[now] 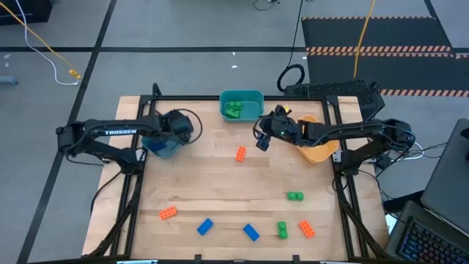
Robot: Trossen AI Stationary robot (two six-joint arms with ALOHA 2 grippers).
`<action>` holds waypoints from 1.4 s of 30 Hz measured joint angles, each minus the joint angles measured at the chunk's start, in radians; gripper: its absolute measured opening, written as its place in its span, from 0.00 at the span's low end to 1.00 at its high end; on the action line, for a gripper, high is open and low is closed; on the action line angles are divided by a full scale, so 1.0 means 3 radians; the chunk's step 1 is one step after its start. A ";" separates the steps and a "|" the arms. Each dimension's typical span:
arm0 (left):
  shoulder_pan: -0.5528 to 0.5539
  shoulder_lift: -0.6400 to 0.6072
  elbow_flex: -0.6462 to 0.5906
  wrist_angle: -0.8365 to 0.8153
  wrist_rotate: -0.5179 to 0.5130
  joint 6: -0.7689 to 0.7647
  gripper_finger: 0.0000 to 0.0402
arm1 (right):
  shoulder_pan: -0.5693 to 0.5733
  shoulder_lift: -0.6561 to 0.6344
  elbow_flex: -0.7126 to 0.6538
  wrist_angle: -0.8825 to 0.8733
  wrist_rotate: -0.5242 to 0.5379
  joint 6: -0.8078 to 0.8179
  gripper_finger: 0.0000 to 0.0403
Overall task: Sort & place blocks by color
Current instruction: Put the blue game piece into the blue bin
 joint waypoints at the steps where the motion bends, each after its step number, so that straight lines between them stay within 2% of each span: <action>1: 0.0100 -0.0004 -0.0034 0.0121 0.0038 0.0036 0.44 | -0.0018 0.0000 0.0000 0.0006 -0.0001 -0.0027 0.60; 7: 0.0538 0.0013 -0.0186 0.0611 0.0763 0.0377 0.44 | -0.0128 0.0000 0.0000 0.0005 -0.0011 -0.0131 0.60; 13: 0.0610 0.0004 -0.0163 0.0454 0.1136 0.0459 0.44 | -0.0192 0.0000 0.0000 -0.0014 -0.0011 -0.0131 0.60; 22: 0.0526 -0.0042 0.0002 -0.0559 0.0872 0.0107 0.42 | -0.0288 0.0000 0.0000 0.0033 -0.0013 -0.0131 0.60; 29: 0.0462 -0.0041 0.0004 -0.0512 0.0603 0.0082 0.38 | -0.0295 0.0000 0.0000 0.0057 -0.0014 -0.0139 0.60; 36: 0.0442 -0.0041 -0.0037 -0.0505 0.0856 0.0044 0.36 | -0.0295 0.0000 0.0000 0.0053 -0.0014 -0.0159 0.60; 42: 0.0442 -0.0043 -0.0132 -0.0530 0.0776 -0.0055 0.36 | -0.0295 0.0000 0.0000 0.0050 -0.0015 -0.0158 0.60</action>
